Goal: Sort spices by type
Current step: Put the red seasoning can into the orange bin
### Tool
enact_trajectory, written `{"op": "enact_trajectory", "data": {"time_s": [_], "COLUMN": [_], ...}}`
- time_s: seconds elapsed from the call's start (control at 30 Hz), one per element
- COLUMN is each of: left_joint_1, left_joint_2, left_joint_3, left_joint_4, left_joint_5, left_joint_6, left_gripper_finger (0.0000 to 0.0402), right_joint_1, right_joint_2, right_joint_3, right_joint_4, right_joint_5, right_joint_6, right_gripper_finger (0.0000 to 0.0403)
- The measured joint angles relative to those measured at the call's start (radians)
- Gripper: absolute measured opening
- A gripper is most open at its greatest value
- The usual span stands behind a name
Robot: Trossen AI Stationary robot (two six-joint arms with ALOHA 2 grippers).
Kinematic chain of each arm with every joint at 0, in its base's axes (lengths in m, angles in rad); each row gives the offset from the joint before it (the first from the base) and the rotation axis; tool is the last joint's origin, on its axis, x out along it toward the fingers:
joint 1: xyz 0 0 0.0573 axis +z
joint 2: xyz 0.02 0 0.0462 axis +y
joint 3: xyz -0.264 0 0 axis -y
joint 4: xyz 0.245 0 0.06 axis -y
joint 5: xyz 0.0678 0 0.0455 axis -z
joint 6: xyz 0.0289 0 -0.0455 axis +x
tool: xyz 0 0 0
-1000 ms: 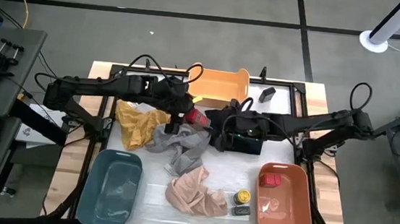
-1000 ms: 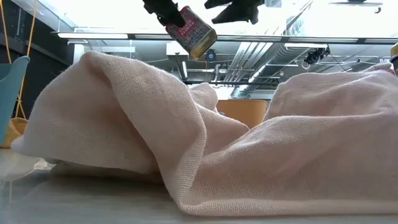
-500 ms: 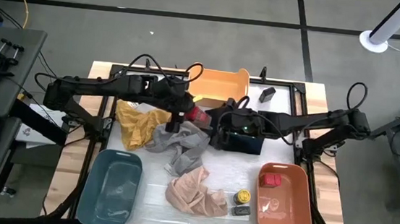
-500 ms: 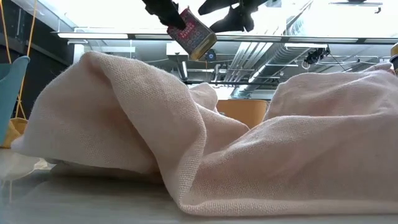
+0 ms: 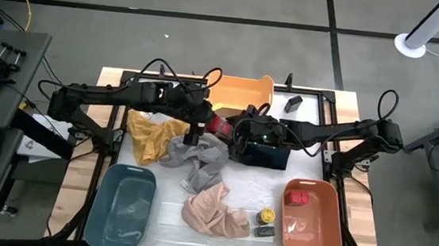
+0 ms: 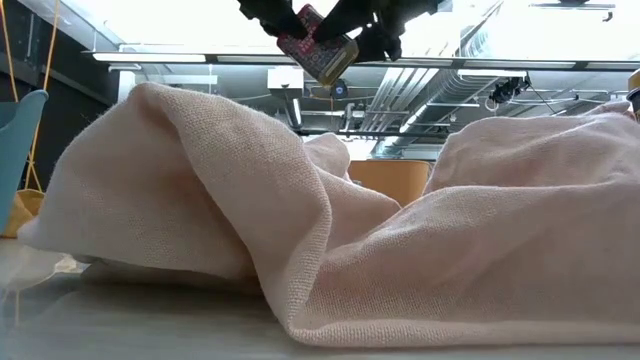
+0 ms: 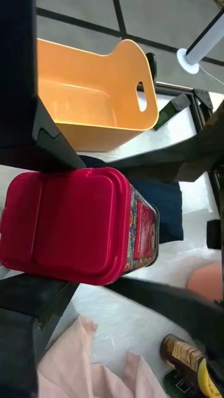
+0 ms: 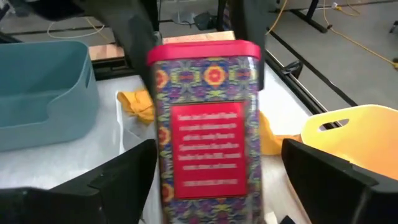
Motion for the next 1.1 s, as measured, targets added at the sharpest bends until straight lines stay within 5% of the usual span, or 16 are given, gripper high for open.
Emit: {"op": "enact_trajectory", "data": {"time_s": [0.37,0.6,0.87,1.1], "left_joint_1": [0.000,0.000,0.022,0.129], "left_joint_2": [0.000,0.001,-0.017,-0.092], "left_joint_3": [0.000,0.018,0.153,0.065], "left_joint_4": [0.023,0.024,-0.203,-0.162], "left_joint_5": [0.000,-0.019,-0.133,0.065], "left_joint_6": [0.003,0.030,0.031,-0.114], "left_gripper_finger": [0.0205,0.0256,0.0294,0.0296], "right_joint_1": [0.001,0.001,-0.001,0.078], "right_joint_2": [0.000,0.001,-0.065,-0.212], "right_joint_3": [0.000,0.000,0.000,-0.002], "right_joint_4": [-0.002,-0.011,-0.196,-0.528], "right_joint_5": [-0.013,-0.009,-0.003,-0.044], "right_joint_6": [0.012,0.016,0.007,0.254], "right_gripper_finger": [0.0189,0.0189,0.0189,0.0189]}}
